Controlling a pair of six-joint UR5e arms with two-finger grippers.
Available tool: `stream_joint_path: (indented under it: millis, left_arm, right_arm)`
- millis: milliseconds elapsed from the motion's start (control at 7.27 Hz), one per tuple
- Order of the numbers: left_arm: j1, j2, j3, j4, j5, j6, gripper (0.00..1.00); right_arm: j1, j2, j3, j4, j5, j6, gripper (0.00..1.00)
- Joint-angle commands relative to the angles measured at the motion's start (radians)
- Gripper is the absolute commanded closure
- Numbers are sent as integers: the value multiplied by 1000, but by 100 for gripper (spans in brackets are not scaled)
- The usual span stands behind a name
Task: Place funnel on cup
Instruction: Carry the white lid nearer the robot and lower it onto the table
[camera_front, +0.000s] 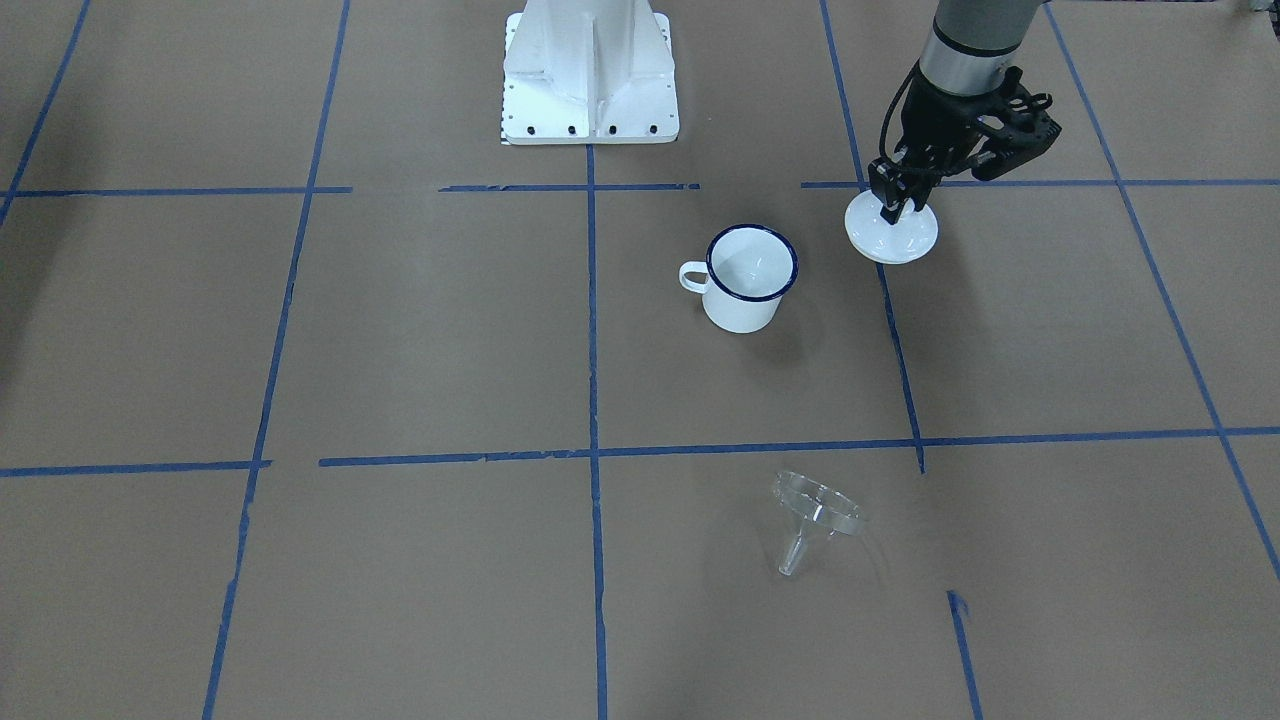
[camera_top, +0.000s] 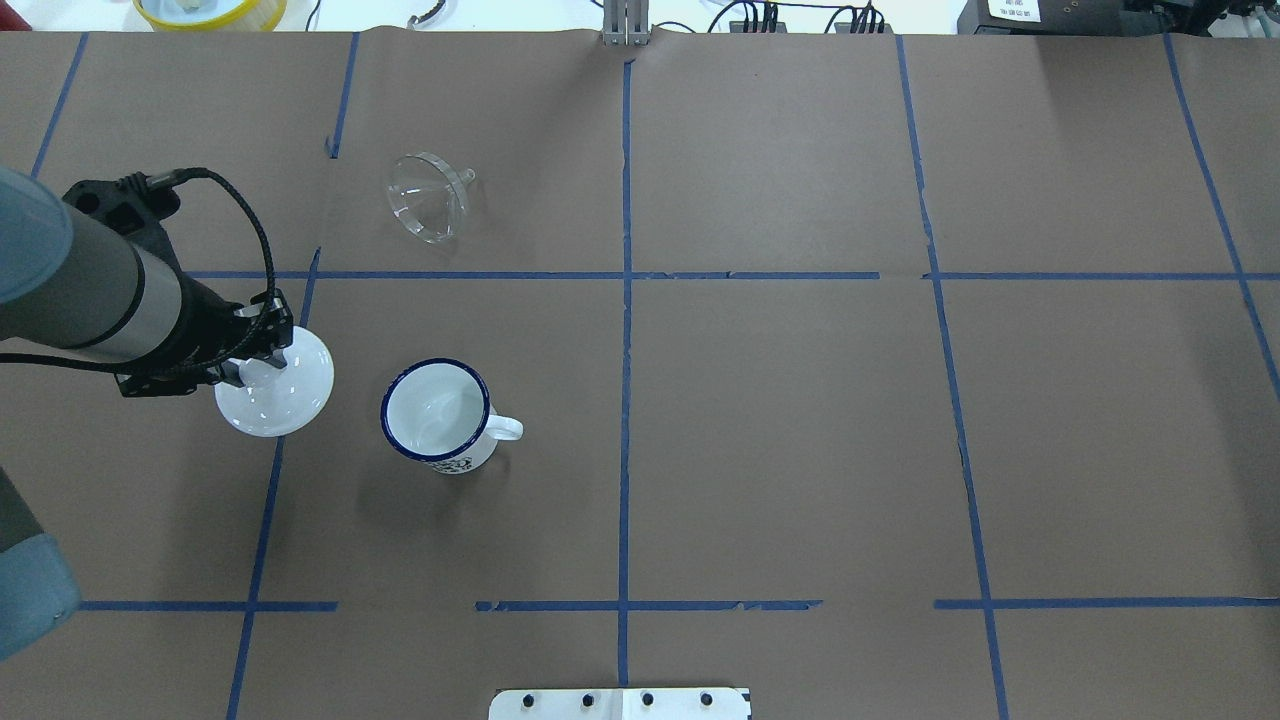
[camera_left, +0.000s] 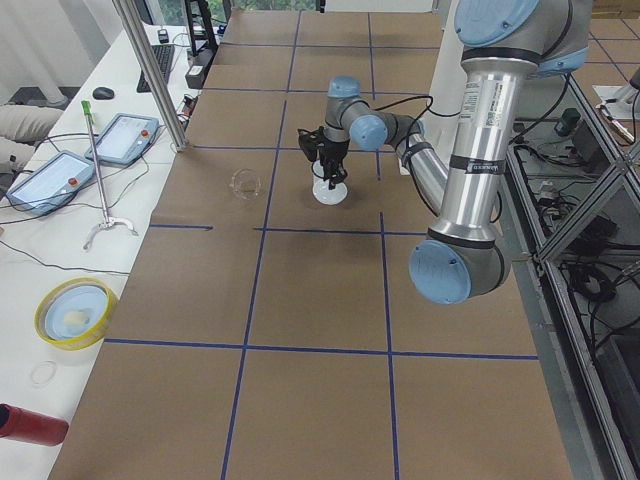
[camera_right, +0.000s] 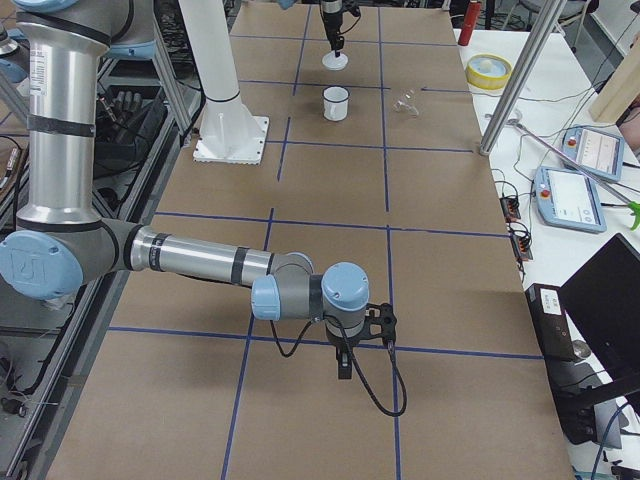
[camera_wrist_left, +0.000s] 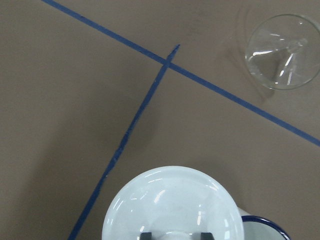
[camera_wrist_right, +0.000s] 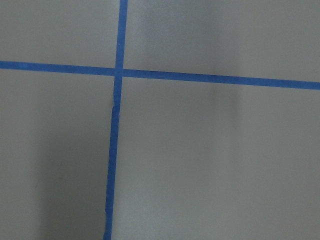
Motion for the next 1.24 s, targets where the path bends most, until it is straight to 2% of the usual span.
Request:
stream_joint_path:
  millis: [0, 412, 688, 825, 962, 1100]
  left_arm:
    - [70, 26, 114, -128, -55, -49, 100]
    - [112, 29, 140, -132, -59, -109, 100]
    - [139, 24, 210, -248, -60, -167, 100]
    - [143, 23, 214, -263, -60, -183, 100]
    - [143, 21, 214, -263, -60, -184, 88]
    - [143, 23, 212, -261, -60, -186, 1]
  right_arm:
    - [0, 0, 0, 0, 0, 0, 0]
    - [0, 0, 0, 0, 0, 0, 0]
    - [0, 0, 0, 0, 0, 0, 0]
    - [0, 0, 0, 0, 0, 0, 0]
    - [0, 0, 0, 0, -1, 0, 0]
    - [0, 0, 0, 0, 0, 0, 0]
